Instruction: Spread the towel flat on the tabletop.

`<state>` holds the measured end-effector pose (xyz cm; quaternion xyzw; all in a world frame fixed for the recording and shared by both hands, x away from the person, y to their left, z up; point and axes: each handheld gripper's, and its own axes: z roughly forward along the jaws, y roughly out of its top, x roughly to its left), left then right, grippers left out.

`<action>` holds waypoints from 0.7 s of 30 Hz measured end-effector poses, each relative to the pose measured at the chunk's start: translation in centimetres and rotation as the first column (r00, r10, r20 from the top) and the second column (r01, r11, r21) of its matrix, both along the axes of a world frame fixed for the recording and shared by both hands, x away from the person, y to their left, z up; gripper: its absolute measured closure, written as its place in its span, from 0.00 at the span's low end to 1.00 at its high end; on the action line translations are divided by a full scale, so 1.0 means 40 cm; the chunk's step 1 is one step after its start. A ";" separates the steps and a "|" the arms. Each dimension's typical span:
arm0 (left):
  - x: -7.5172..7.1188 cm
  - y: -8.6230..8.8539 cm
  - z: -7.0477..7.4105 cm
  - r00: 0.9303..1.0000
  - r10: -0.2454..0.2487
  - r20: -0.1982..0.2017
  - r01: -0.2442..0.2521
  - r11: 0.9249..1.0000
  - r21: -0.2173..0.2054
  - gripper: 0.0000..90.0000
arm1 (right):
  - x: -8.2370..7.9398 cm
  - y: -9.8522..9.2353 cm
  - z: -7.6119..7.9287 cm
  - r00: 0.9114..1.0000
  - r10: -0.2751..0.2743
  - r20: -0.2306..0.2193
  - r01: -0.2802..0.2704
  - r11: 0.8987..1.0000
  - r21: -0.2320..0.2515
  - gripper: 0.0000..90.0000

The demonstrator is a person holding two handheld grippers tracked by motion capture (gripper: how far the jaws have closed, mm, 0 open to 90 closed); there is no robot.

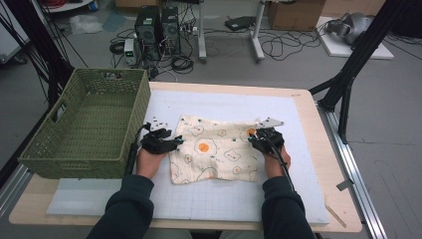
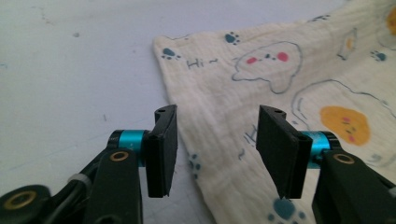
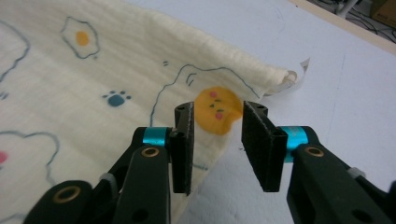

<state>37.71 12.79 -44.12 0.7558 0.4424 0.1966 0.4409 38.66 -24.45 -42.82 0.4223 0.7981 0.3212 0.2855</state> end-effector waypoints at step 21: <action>-0.185 0.009 -0.017 0.989 -0.134 -0.056 0.135 0.991 0.018 0.52 | -0.229 -0.046 -0.040 0.985 0.143 -0.096 -0.131 0.984 0.124 0.60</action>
